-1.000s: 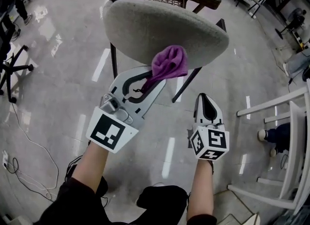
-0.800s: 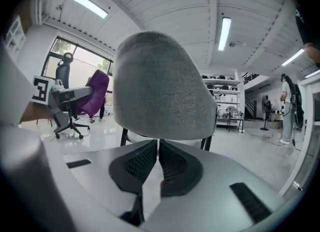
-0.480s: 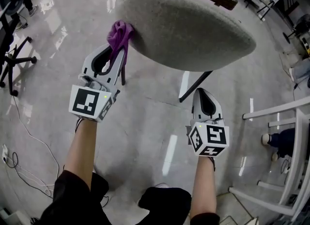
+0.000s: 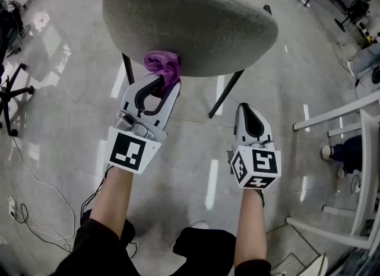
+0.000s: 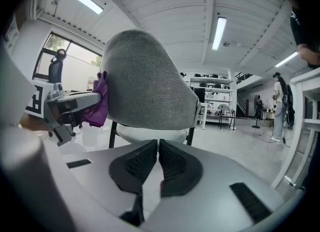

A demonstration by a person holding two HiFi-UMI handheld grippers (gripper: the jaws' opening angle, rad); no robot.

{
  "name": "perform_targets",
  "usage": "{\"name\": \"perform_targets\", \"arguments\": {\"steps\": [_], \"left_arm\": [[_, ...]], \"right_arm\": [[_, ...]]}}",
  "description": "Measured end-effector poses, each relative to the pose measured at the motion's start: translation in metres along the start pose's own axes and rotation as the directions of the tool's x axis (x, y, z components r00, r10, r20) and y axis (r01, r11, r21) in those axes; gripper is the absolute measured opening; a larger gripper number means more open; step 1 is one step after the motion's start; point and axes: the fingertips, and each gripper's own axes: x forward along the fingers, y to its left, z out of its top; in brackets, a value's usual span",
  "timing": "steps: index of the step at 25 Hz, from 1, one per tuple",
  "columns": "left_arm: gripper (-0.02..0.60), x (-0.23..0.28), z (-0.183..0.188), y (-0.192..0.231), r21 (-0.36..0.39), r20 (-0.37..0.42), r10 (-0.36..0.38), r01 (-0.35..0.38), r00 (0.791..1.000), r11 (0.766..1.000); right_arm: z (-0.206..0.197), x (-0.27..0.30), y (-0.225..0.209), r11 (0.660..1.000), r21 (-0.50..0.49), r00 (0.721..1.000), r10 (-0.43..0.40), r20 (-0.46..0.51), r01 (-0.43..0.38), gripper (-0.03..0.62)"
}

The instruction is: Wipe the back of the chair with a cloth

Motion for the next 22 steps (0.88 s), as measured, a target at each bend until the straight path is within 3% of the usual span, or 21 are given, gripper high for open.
{"name": "perform_targets", "arguments": {"steps": [5, 12, 18, 22], "left_arm": [[0.086, 0.038, 0.003, -0.054, -0.075, 0.022, -0.085, 0.086, 0.996, 0.993], [0.086, 0.086, 0.011, -0.123, -0.046, 0.081, -0.244, 0.248, 0.966, 0.968], [0.086, 0.079, 0.016, -0.143, 0.061, 0.076, -0.331, 0.326, 0.941, 0.943], [0.086, 0.058, 0.026, -0.127, 0.059, 0.121, -0.326, 0.321, 0.938, 0.945]], "right_arm": [[-0.011, -0.020, -0.031, 0.999, 0.012, 0.999, -0.048, -0.008, 0.048, 0.028], [-0.019, -0.042, -0.062, 0.995, 0.008, 0.995, -0.101, -0.015, 0.102, 0.028], [-0.015, -0.043, -0.062, 0.993, 0.002, 0.993, -0.119, 0.009, 0.119, 0.028], [-0.006, -0.034, -0.043, 0.996, 0.001, 0.996, -0.085, 0.018, 0.085, 0.029]]}}
